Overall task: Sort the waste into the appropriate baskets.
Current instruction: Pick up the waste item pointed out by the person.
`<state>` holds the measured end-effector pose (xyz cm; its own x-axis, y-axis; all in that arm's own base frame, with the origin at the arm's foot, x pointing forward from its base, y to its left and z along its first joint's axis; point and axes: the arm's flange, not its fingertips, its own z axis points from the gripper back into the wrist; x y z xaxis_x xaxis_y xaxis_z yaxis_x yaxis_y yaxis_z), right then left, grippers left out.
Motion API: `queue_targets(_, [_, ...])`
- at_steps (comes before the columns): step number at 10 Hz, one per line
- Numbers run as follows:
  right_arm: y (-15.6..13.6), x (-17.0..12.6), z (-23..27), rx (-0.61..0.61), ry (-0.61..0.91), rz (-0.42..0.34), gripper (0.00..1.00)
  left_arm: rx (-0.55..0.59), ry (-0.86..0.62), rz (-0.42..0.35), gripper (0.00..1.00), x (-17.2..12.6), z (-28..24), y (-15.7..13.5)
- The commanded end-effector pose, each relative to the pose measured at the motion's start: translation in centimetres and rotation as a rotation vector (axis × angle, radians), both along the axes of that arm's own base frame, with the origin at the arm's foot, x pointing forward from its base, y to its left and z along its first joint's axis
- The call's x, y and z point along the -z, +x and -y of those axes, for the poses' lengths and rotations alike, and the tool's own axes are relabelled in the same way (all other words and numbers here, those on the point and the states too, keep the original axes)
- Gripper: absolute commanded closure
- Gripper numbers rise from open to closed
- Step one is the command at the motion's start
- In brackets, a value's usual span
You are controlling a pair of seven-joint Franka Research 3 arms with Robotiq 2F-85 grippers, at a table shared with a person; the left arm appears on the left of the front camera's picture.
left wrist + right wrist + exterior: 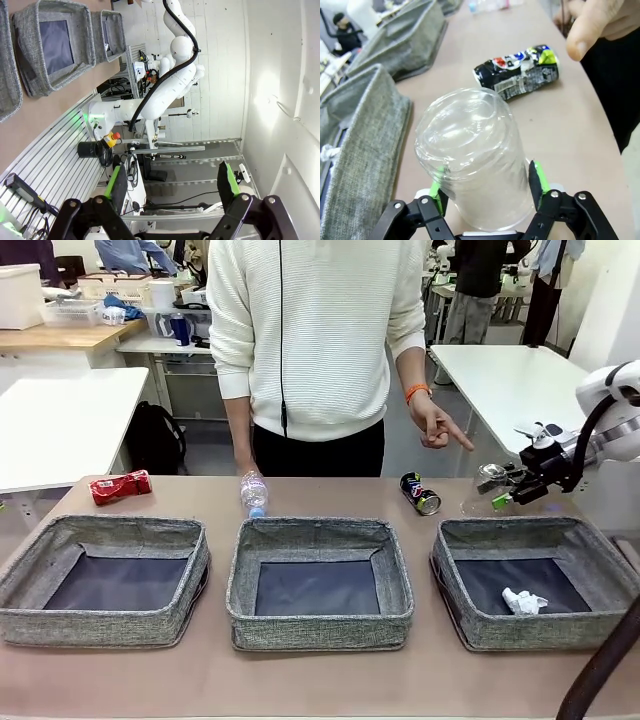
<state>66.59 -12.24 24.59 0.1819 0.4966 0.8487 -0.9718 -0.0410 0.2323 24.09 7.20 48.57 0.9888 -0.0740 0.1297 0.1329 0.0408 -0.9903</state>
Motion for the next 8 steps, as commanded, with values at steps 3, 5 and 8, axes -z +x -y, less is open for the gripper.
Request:
queue_targets(3, [0.2, 0.0, 0.0, 0.009, 0.027, 0.03, 0.42, 0.002, -0.012, 0.013, 0.07, -0.2, 0.0, -0.1])
queue_targets(5, [0.3, 0.0, 0.2, 0.013, 0.026, 0.027, 0.62, 0.002, -0.012, 0.013, 0.07, -0.2, 0.0, -0.1])
queue_targets(8, [0.5, -0.6, 1.2, 0.031, 0.032, 0.02, 0.54, 0.002, -0.012, 0.013, 0.07, -0.2, 0.0, -0.1])
